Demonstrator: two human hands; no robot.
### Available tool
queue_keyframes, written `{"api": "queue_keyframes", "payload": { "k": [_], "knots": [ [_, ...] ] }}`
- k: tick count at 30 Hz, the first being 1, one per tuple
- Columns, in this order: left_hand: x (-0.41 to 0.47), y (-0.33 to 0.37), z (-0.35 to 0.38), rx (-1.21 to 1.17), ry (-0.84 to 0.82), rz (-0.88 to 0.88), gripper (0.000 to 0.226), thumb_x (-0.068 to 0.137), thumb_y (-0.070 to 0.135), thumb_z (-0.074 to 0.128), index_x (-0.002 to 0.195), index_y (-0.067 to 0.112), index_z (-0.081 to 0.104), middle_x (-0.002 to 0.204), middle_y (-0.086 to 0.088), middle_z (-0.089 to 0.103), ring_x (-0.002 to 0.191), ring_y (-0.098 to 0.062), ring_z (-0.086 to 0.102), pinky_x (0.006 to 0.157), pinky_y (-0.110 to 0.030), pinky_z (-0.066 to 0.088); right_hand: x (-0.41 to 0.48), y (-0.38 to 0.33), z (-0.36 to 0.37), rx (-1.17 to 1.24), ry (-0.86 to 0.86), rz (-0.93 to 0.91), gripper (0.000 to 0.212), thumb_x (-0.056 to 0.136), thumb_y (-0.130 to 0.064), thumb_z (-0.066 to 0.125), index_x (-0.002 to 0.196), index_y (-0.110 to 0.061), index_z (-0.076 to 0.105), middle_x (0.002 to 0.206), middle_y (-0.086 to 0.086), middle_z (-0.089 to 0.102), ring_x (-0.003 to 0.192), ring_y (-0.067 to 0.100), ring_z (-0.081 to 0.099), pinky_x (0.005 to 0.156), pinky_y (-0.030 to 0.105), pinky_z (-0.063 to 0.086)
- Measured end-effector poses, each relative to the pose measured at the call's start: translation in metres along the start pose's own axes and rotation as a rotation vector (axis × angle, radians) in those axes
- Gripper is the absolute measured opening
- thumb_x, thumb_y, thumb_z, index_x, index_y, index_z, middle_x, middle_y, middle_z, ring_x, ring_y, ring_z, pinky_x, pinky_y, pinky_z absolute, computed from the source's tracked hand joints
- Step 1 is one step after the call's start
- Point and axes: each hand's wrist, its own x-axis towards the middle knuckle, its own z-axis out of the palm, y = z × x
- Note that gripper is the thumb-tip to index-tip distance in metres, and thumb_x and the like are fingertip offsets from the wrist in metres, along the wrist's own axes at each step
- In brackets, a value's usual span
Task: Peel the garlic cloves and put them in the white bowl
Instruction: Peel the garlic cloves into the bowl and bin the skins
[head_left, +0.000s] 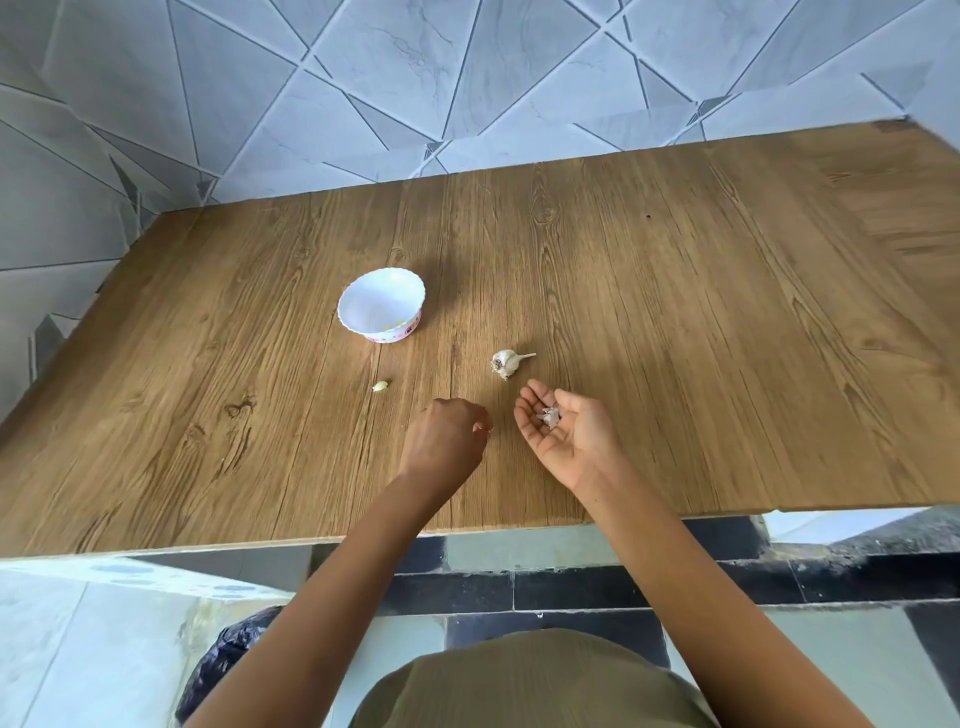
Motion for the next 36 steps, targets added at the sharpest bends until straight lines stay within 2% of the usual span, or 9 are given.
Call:
{"api": "queue_keyframes", "payload": {
  "k": [6,10,13,17,20,22,26,31,36],
  "knots": [
    [0.009,0.003,-0.008,0.123,-0.039,0.088,0.018,0.093,0.02,0.054,0.099,0.021,0.071,0.098,-0.001,0.071,0.086,-0.019,0.066,0.072,-0.03,0.053,0.001,-0.001,-0.003,0.005,-0.008,0.018,0.029,0.099,-0.01,0.035,0.091,0.002,0.061,0.088,0.012,0.06,0.084,0.021,0.059,0.08,0.029,0.05],
    [0.022,0.007,-0.012,0.377,-0.094,0.251,0.02,0.095,0.019,0.049,0.101,0.016,0.068,0.093,-0.003,0.069,0.082,-0.02,0.065,0.066,-0.028,0.05,0.001,-0.002,-0.002,0.005,-0.003,0.028,0.028,0.099,-0.009,0.036,0.091,0.002,0.06,0.088,0.012,0.061,0.085,0.021,0.059,0.079,0.03,0.05],
    [0.029,0.008,-0.016,0.478,-0.169,0.376,0.021,0.096,0.02,0.045,0.106,0.012,0.062,0.097,-0.002,0.065,0.084,-0.021,0.064,0.074,-0.033,0.053,0.0,-0.002,-0.001,0.002,-0.004,0.039,0.029,0.099,-0.009,0.036,0.09,0.002,0.061,0.088,0.013,0.061,0.085,0.021,0.059,0.081,0.031,0.05],
    [0.036,-0.005,-0.021,0.338,-0.316,0.413,0.023,0.096,0.026,0.048,0.11,0.008,0.054,0.102,-0.005,0.058,0.089,-0.022,0.059,0.078,-0.037,0.049,-0.002,-0.003,-0.002,-0.002,-0.007,0.046,0.03,0.1,-0.01,0.036,0.09,0.003,0.061,0.087,0.013,0.061,0.084,0.021,0.059,0.082,0.031,0.05],
    [0.042,-0.014,-0.024,-0.114,-0.155,0.442,0.016,0.094,0.015,0.048,0.094,0.002,0.058,0.085,-0.003,0.059,0.074,-0.013,0.054,0.068,-0.031,0.044,-0.002,-0.003,-0.003,-0.02,-0.006,0.053,0.029,0.099,-0.009,0.036,0.091,0.003,0.061,0.087,0.013,0.061,0.084,0.021,0.059,0.082,0.031,0.05],
    [0.04,-0.007,-0.031,-0.251,-0.062,0.488,0.012,0.092,0.009,0.053,0.092,0.002,0.062,0.081,0.001,0.058,0.068,-0.005,0.051,0.063,-0.023,0.041,-0.002,-0.002,-0.002,-0.027,-0.007,0.062,0.03,0.1,-0.009,0.035,0.091,0.004,0.06,0.087,0.013,0.061,0.085,0.021,0.059,0.083,0.033,0.051],
    [0.031,0.012,-0.03,-0.135,-0.025,0.557,0.016,0.088,0.017,0.06,0.098,0.016,0.073,0.086,0.004,0.061,0.069,-0.007,0.051,0.06,-0.028,0.044,-0.004,-0.002,0.001,0.004,0.005,0.075,0.031,0.1,-0.009,0.035,0.083,0.003,0.059,0.082,0.014,0.061,0.082,0.021,0.058,0.091,0.034,0.048],
    [0.018,0.023,-0.024,-0.098,0.121,0.39,0.009,0.077,0.024,0.073,0.084,0.021,0.068,0.086,0.014,0.05,0.069,-0.008,0.05,0.056,-0.026,0.042,-0.002,-0.004,0.0,-0.001,-0.017,0.091,0.028,0.099,-0.009,0.036,0.091,0.003,0.06,0.086,0.016,0.066,0.082,0.021,0.06,0.089,0.031,0.048],
    [0.02,0.022,-0.019,-0.093,0.057,0.402,0.014,0.085,0.022,0.063,0.095,0.027,0.072,0.093,0.008,0.059,0.074,-0.01,0.054,0.06,-0.033,0.05,-0.002,-0.005,0.004,0.004,0.011,0.076,0.026,0.097,-0.006,0.039,0.08,0.002,0.057,0.074,0.012,0.06,0.078,0.02,0.057,0.093,0.033,0.047]
  ]
}}
